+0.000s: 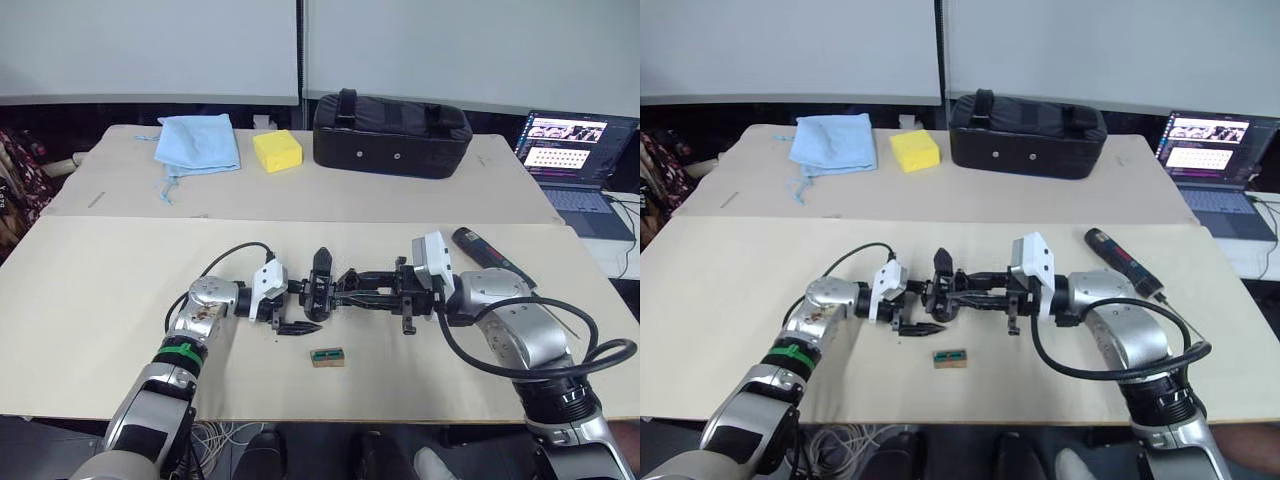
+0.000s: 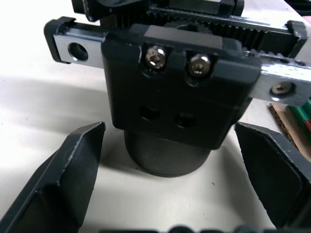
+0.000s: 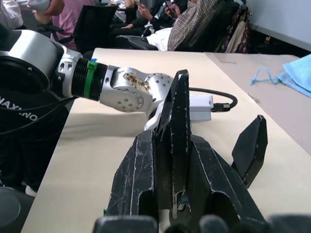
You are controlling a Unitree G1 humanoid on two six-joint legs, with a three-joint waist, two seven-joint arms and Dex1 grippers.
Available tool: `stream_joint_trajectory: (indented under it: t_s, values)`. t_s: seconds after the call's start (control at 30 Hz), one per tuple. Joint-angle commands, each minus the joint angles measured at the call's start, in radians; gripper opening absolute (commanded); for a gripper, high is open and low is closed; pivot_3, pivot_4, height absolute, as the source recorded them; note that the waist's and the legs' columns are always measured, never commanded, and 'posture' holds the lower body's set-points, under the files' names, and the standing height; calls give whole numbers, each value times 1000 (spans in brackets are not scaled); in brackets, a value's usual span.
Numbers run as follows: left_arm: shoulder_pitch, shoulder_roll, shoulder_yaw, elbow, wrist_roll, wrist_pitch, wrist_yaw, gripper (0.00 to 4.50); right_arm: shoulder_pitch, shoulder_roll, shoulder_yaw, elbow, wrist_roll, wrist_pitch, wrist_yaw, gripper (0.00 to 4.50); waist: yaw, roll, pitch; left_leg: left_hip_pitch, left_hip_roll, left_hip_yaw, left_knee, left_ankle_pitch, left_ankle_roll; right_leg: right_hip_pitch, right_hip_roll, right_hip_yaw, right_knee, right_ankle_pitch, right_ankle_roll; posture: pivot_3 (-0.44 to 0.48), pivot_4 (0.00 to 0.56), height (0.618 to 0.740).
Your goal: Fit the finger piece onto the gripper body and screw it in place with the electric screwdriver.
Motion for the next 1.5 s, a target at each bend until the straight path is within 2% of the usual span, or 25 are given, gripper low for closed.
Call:
stream_joint_trajectory:
  t_s: [0.03, 0.07, 0.1, 0.63, 1.5]
  values:
    - [-17, -10, 1, 10, 9, -22, 6, 2651, 1, -8, -16, -38, 11, 0, -4, 405, 0, 0, 0, 0, 0, 0, 0, 0, 0, 0, 0, 0, 0, 0, 0, 0, 150, 740]
    - [-16, -13, 1, 11, 10, -24, 7, 2255, 2, -8, -15, -41, 11, 1, -5, 405, 0, 0, 0, 0, 0, 0, 0, 0, 0, 0, 0, 0, 0, 0, 0, 0, 150, 740]
    - [-16, -13, -2, 13, 18, -24, 15, 2244, 2, -5, -13, -42, 11, 0, -6, 405, 0, 0, 0, 0, 0, 0, 0, 0, 0, 0, 0, 0, 0, 0, 0, 0, 150, 740]
    - [11, -1, -36, -29, 62, 4, 28, 2244, -100, 128, 95, 73, -99, -3, -98, 405, 2, 0, 0, 0, 0, 0, 1, 0, 0, 1, 0, 0, 0, 0, 0, 0, 150, 740]
    - [54, 24, -58, -70, 63, 30, 31, 2244, -104, 152, 149, 204, -188, 6, -97, 405, -1, 0, -1, 3, 0, 0, 1, 0, 0, 2, 0, 0, 1, 0, 0, 0, 150, 740]
